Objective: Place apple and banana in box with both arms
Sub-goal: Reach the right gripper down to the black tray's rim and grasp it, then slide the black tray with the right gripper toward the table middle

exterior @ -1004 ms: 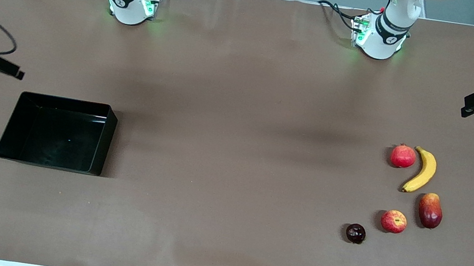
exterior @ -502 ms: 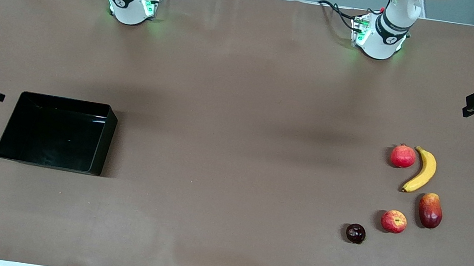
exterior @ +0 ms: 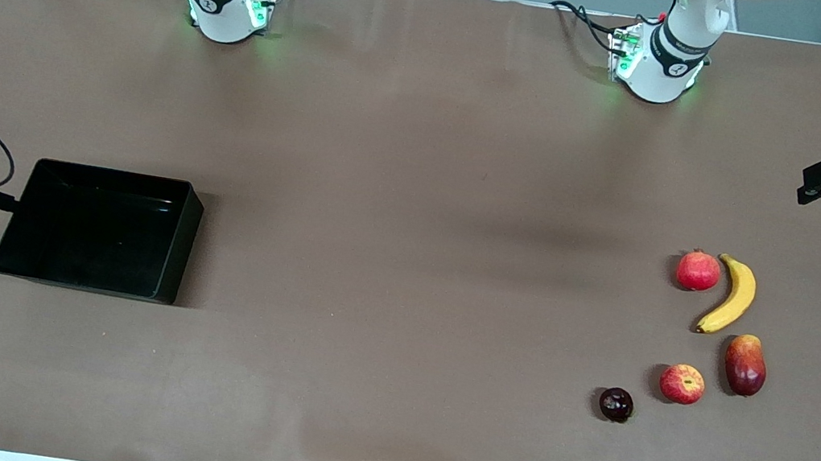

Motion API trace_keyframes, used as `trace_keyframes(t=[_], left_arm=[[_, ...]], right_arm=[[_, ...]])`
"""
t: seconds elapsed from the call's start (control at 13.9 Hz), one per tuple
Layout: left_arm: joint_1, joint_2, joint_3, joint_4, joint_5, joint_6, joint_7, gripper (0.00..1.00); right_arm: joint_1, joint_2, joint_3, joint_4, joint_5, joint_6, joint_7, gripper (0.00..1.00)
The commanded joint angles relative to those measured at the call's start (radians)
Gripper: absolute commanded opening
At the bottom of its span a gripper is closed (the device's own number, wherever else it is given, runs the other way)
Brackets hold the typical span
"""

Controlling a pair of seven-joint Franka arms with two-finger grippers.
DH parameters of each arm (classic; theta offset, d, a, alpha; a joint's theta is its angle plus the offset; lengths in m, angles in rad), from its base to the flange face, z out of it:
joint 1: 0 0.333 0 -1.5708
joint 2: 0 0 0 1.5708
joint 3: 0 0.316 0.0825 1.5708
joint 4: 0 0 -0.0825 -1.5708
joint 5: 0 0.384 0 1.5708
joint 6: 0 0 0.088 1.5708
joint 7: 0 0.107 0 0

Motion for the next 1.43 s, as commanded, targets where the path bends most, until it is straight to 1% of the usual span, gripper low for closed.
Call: trace_keyframes(t=[0.0,0.14,0.29,0.43,0.65,0.72,0.79,0.86,1.36], left_arm=[[-0.003,0.013,0.000,0.012,-0.003,-0.006,-0.011,1.00],[-0.003,0.015,0.000,0.013,-0.003,-0.006,-0.011,1.00],[-0.001,0.018,0.000,0.013,-0.003,-0.006,-0.011,1.00],[-0.001,0.018,0.000,0.013,-0.003,-0.007,-0.011,1.00],[-0.006,0.019,0.000,0.016,-0.004,-0.006,-0.011,1.00],[-0.006,0.025,0.000,0.018,-0.003,-0.006,-0.011,1.00],[-0.004,0.028,0.000,0.018,-0.003,-0.006,-0.011,1.00],[-0.004,0.030,0.000,0.018,-0.003,-0.006,-0.011,1.00],[-0.004,0.042,0.002,0.019,-0.001,-0.006,-0.011,1.00]], right_arm=[[-0.039,0.051,0.013,-0.020,-0.013,0.083,-0.058,1.00],[-0.045,0.051,0.013,-0.088,-0.013,0.147,-0.061,1.00],[-0.047,0.072,0.013,-0.096,-0.013,0.157,-0.064,1.00],[-0.048,0.112,0.013,-0.096,-0.013,0.203,-0.067,1.00],[-0.050,0.137,0.013,-0.094,-0.015,0.233,-0.113,1.00],[-0.050,0.140,0.013,-0.096,-0.013,0.231,-0.118,0.78],[-0.053,0.141,0.013,-0.096,-0.013,0.223,-0.118,0.36],[-0.055,0.141,0.013,-0.097,-0.013,0.214,-0.119,0.00],[-0.055,0.140,0.015,-0.094,-0.013,0.202,-0.118,0.00]])
